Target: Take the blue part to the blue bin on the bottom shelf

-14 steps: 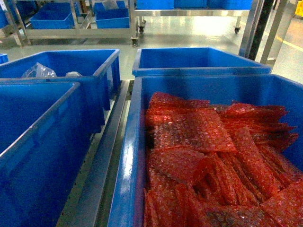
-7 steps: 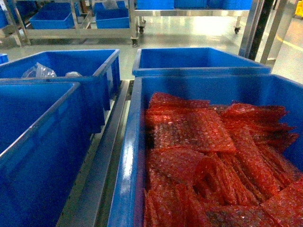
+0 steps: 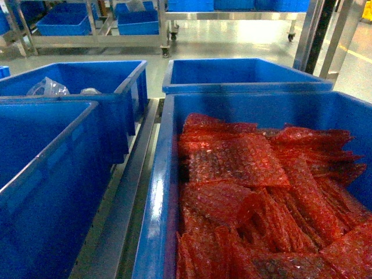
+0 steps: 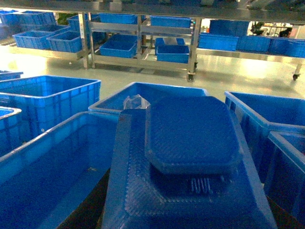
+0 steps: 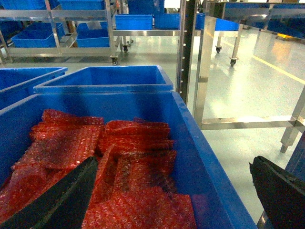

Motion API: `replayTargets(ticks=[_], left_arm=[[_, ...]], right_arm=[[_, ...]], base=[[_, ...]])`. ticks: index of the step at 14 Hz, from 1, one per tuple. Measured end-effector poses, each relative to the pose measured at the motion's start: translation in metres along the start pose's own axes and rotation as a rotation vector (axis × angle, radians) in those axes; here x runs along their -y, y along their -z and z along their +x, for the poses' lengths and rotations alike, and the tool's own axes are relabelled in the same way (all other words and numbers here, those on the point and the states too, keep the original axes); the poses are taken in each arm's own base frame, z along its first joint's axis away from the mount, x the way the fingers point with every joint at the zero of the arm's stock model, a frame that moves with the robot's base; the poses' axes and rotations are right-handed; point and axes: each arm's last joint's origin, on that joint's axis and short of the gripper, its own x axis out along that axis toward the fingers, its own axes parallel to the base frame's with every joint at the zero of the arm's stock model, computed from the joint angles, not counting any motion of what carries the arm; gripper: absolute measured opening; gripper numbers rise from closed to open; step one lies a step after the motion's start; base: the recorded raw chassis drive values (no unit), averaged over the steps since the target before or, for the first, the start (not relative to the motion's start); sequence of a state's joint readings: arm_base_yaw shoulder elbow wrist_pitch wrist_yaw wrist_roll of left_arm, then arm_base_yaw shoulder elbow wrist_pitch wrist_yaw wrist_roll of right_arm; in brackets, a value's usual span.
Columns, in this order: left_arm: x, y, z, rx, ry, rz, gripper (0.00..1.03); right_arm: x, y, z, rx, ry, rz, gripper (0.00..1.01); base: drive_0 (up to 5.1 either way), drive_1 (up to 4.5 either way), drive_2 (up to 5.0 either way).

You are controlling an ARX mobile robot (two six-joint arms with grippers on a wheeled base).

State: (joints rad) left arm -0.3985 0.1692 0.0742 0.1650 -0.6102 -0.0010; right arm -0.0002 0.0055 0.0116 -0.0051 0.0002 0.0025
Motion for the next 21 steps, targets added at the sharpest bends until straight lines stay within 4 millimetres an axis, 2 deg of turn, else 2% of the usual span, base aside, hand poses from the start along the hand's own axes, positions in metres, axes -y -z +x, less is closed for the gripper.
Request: replayTargets(ticks=[17,21], left_arm=[[0.0,0.001,0.0,-0.025,-0.013,0.02,0.43],[-0.008,0.0,0.013,-0.019,-0.046,0.01,0.43]], right_arm=[[0.0,0.0,0.0,0.0,0.0,0.0,0.98],[0.0,0.0,0.0,0.0,0.0,0.0,0.98]], base=[[0.0,0.0,0.0],[0.0,0.0,0.0]])
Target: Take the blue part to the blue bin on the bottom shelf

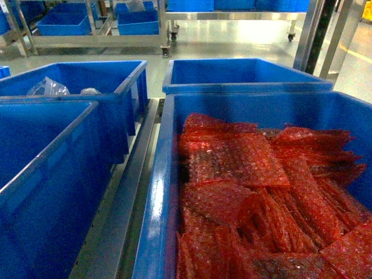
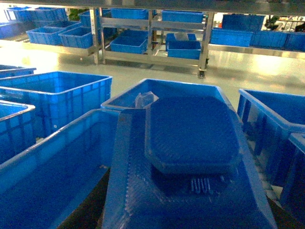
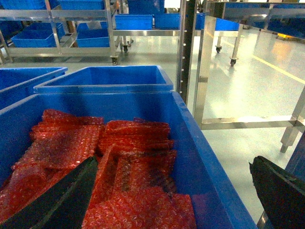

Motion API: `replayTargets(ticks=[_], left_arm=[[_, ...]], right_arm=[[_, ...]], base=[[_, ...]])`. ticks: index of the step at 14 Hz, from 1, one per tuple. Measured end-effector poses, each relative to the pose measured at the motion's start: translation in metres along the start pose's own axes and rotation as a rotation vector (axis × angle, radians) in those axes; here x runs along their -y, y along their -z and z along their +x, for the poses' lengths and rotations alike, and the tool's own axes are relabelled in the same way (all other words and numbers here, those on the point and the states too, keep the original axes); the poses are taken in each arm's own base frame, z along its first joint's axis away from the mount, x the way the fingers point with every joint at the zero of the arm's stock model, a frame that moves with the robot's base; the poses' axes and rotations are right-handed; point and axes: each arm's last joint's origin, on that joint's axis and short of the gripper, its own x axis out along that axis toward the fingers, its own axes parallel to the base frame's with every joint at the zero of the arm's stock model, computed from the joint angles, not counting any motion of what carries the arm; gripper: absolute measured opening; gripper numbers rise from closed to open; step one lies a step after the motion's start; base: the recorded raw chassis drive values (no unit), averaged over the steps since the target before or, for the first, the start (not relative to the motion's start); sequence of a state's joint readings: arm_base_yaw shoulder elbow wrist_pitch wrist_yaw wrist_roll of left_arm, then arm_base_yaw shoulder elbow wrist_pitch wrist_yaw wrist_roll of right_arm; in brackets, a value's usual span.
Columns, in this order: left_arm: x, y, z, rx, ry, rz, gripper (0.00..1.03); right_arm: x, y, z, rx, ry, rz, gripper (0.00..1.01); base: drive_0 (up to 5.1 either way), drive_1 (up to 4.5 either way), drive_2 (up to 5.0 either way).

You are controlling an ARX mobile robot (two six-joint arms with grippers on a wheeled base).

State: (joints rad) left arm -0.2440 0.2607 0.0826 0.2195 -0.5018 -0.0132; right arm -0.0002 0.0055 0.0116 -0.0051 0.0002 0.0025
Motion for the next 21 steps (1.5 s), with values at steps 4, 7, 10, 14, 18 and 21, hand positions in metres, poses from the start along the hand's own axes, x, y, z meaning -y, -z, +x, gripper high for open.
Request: replayTargets(ticks=[4,7,10,14,18,21], left_arm=[[-0.012,0.0,0.035,-0.017,-0.038,-0.028,0.43],[-0.01,0.007,0.045,-0.074,-0.014,-0.016,0.43],[-0.009,0.003,0.044,-0.054,-0.009,-0.031,0.82],[-0.009,0.003,0.044,-0.053,-0.009,-0.034,0.98],[-0.005,0.007,0.031,-0.043,0.259,0.01,0.53],[-0.008,0.014,0.023,-0.055,0.257,0.012,0.21]], right_arm=[[0.0,0.0,0.0,0.0,0.0,0.0,0.98],[0.0,0.0,0.0,0.0,0.0,0.0,0.98],[0.0,0.0,0.0,0.0,0.0,0.0,0.98],[0.0,0.0,0.0,0.0,0.0,0.0,0.98],[0.0,0.0,0.0,0.0,0.0,0.0,0.98],[0.0,0.0,0.0,0.0,0.0,0.0,0.98]], base=[[0.0,0.0,0.0],[0.0,0.0,0.0],[0.0,0.0,0.0],[0.0,0.0,0.0],[0.0,0.0,0.0],[0.0,0.0,0.0]])
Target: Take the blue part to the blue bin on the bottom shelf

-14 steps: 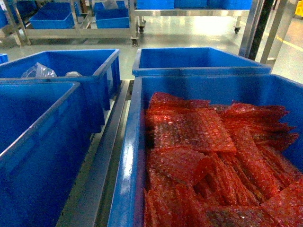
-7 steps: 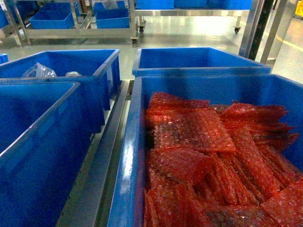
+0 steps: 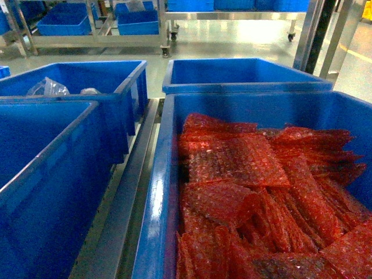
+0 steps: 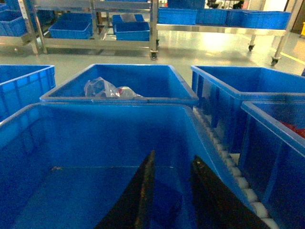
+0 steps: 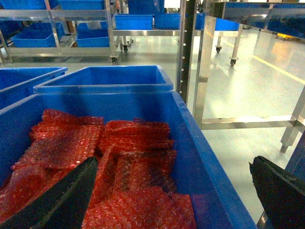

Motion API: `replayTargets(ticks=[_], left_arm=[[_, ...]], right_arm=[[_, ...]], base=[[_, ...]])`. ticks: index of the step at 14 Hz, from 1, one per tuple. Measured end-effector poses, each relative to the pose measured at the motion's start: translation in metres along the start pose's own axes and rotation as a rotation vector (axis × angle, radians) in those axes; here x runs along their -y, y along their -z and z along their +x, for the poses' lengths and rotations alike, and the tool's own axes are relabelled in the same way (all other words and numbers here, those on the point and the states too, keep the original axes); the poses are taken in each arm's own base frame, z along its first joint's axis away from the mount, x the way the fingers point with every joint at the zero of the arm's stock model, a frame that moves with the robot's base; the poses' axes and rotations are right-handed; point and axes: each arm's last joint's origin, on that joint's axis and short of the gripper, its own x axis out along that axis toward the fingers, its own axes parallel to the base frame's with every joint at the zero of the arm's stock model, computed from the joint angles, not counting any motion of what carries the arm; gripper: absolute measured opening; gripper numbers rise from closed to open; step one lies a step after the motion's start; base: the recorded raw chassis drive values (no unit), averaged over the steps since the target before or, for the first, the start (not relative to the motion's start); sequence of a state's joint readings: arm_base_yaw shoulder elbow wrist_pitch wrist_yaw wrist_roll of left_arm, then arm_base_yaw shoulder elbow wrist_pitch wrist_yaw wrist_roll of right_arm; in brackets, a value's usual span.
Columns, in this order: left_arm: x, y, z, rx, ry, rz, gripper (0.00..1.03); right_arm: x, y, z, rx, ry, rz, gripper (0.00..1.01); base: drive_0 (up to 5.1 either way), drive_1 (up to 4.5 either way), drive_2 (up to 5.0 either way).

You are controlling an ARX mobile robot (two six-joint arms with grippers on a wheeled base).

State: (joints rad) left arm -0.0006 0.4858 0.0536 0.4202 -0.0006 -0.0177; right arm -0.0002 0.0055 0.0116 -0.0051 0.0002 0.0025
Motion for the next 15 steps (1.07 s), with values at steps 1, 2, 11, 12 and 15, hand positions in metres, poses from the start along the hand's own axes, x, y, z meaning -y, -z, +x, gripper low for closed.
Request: replayTargets(ticks=[1,2,11,12,15], left_arm=[[0.0,0.0,-0.003,0.006,0.0,0.0,0.08],[0.0,0.001,-0.005,0.012,0.001,-0.001,0.01],[0.0,0.007,-0.02,0.026,0.0,0.001,0.02],[0.0,0.008,-0.021,0.021,0.0,0.0,0.02],[0.0,0.013,-0.028,-0.019,-0.001,0.001,0.02]], right_arm=[[0.0,0.0,0.0,0.0,0.0,0.0,0.98],[0.0,0.0,0.0,0.0,0.0,0.0,0.98],[0.0,0.0,0.0,0.0,0.0,0.0,0.98],[0.0,0.0,0.0,0.0,0.0,0.0,0.98],[0.0,0.0,0.0,0.0,0.0,0.0,0.98]], base=[[0.0,0.0,0.0],[0.0,0.0,0.0],[0.0,0.0,0.0],[0.0,0.0,0.0],[0.0,0.0,0.0]])
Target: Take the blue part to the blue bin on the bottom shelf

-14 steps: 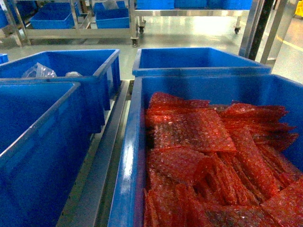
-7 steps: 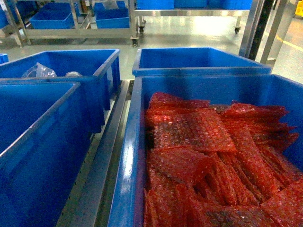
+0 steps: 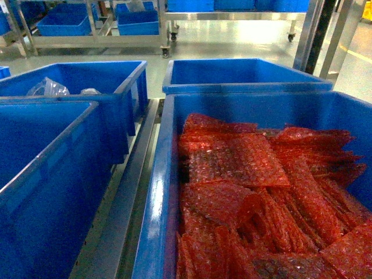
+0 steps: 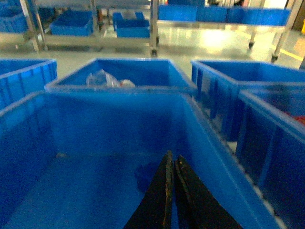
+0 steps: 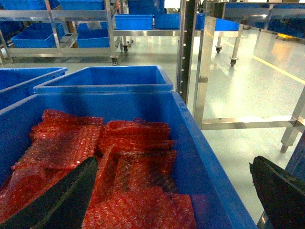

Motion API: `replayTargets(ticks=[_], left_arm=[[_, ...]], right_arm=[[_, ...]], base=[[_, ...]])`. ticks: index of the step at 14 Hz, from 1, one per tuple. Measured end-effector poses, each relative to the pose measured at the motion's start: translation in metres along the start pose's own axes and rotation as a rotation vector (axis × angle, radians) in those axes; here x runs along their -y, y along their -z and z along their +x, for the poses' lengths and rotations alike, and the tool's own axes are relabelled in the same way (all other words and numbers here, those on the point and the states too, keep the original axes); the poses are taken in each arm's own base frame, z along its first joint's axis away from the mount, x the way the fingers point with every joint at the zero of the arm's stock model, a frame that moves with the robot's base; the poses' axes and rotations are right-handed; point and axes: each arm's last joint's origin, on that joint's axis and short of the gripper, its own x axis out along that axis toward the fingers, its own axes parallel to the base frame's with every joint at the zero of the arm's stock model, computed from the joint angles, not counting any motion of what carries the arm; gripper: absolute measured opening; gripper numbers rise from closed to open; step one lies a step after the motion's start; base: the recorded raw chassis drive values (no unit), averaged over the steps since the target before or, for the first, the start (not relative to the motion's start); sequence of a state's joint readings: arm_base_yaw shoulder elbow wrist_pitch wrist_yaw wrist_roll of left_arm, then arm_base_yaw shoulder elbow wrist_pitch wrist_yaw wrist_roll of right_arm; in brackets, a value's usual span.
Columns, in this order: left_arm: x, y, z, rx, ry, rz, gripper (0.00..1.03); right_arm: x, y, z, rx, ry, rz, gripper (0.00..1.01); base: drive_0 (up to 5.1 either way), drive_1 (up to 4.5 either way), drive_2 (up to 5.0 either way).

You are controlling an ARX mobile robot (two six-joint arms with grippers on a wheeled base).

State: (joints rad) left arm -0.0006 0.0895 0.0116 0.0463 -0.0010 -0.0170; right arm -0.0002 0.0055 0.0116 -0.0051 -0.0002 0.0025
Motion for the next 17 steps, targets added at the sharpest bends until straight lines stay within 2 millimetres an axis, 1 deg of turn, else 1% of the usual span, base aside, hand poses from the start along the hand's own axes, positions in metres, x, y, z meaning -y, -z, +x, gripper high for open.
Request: replayTargets(ticks=[1,2,3,6,7,9,10,11,15,16,17], left_arm=[[0.0,0.0,-0.0046,0.014,-0.001,0.0,0.02],[0.0,-0.0045,-0.0055,0.047,-0.002,0.001,0.02],[0.0,-0.0006,-0.005,0.022,0.0,0.002,0.02],[0.0,-0.0013,-0.005,0.028,0.001,0.002,0.02],[0.0001,-0.0012,-0.005,0.028,0.001,0.002,0.15],[0.0001,-0.0012,-0.005,0.028,0.002,0.002,0.35],[0.0001,-0.0012,-0.005,0.028,0.001,0.002,0.36],[0.0001,-0.0012,-0.005,0.028,0.001,0.002,0.42],[0.0001,-0.0012,-0.005,0.028,0.002,0.002,0.94],[0.0001,-0.0012,-0.005,0.028,0.002,0.003,0.99],[0.0001,-0.0012,-0.005,0.028,0.002,0.003,0.97]], right_arm=[[0.0,0.0,0.0,0.0,0.0,0.0,0.98],[0.0,-0.0001,0.0,0.001,0.0,0.0,0.98],[0.0,-0.0001,0.0,0.001,0.0,0.0,0.98],[0.0,0.0,0.0,0.0,0.0,0.0,0.98],[0.0,0.0,0.0,0.0,0.0,0.0,0.98],[0.0,0.0,0.0,0.0,0.0,0.0,0.98],[0.0,0.0,0.0,0.0,0.0,0.0,0.98],[0.0,0.0,0.0,0.0,0.0,0.0,0.98],[0.0,0.0,0.0,0.0,0.0,0.0,0.98],[0.0,0.0,0.0,0.0,0.0,0.0,0.98],[0.0,0.0,0.0,0.0,0.0,0.0,0.98]], base=[[0.0,0.0,0.0],[0.0,0.0,0.0],[0.0,0.0,0.0],[0.0,0.0,0.0],[0.0,0.0,0.0],[0.0,0.0,0.0],[0.0,0.0,0.0],[0.0,0.0,0.0],[0.0,0.0,0.0],[0.0,0.0,0.0],[0.0,0.0,0.0]])
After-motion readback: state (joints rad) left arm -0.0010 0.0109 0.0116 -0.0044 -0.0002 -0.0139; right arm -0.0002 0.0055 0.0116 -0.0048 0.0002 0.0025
